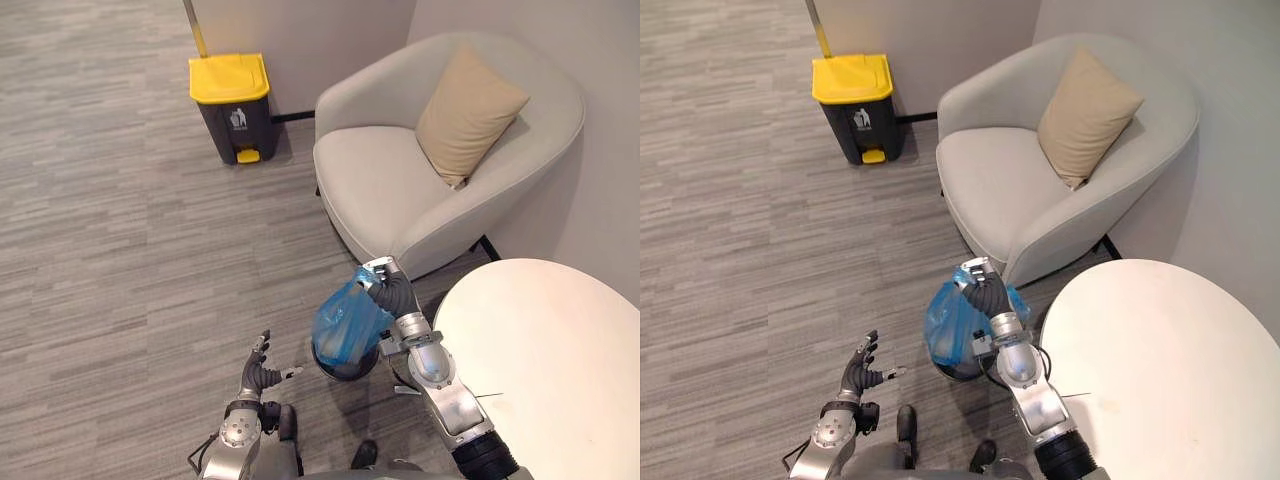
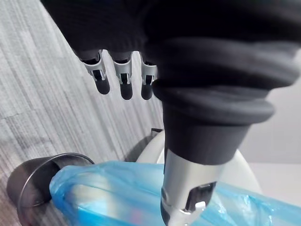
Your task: Gather rubbish on tea table into small bin, then transfer packed bag to large trash can.
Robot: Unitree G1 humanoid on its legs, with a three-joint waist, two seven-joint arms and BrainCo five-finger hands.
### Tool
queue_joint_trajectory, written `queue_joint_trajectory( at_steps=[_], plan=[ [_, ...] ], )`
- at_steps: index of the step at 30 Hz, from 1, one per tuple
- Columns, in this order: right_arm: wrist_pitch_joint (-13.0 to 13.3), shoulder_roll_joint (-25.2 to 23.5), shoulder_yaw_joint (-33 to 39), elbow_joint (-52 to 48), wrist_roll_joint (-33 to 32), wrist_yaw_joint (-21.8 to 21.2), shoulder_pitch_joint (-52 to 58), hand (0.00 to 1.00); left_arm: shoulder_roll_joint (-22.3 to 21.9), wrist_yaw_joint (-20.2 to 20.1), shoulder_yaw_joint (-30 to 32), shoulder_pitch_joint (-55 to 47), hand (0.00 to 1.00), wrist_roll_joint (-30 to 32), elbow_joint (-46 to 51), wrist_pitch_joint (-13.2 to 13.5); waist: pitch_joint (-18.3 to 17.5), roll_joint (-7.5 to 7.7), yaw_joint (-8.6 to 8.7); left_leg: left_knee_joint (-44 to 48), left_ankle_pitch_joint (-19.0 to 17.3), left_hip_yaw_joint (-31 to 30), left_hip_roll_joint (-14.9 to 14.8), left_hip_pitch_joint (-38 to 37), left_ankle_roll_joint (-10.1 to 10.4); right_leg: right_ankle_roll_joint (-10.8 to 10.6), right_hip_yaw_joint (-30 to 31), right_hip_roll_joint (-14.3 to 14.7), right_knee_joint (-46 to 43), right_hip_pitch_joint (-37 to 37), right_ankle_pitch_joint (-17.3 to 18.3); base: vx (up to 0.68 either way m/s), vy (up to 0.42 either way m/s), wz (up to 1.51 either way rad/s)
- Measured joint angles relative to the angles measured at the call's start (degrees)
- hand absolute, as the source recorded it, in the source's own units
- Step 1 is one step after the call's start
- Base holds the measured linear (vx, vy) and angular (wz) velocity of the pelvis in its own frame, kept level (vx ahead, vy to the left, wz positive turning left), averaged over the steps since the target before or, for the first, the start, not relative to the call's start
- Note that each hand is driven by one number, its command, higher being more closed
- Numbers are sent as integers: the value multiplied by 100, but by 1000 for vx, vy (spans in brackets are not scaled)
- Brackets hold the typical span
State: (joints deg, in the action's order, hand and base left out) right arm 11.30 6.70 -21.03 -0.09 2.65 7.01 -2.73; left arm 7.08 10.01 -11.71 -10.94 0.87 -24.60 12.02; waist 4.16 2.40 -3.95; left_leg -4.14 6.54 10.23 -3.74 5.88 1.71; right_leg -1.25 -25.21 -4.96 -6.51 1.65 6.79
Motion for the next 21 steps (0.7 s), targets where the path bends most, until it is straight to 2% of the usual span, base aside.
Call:
queue_joint_trajectory(
  at_steps=[6,11,21],
  plan=[
    [88,253,-281,-2,-518,-358,-9,100,80,9,-157,-156,0,361,686,153,-84,-54,-6,-124,64,-85,40,-166,-13,7,-23,33,34,-150,-4,-16,10,3],
    [162,389,-502,-4,-937,-567,-209,100,159,133,-168,-146,0,1077,1374,279,-168,-153,-4,-133,77,-162,48,-226,-30,12,-72,40,30,-233,-8,-18,10,4],
    [163,374,-818,7,-1278,-607,-710,100,139,279,-362,31,0,1337,1797,288,-204,-188,-9,-142,86,-164,62,-227,-42,18,-59,73,76,-240,-52,-2,1,0]
  ],
)
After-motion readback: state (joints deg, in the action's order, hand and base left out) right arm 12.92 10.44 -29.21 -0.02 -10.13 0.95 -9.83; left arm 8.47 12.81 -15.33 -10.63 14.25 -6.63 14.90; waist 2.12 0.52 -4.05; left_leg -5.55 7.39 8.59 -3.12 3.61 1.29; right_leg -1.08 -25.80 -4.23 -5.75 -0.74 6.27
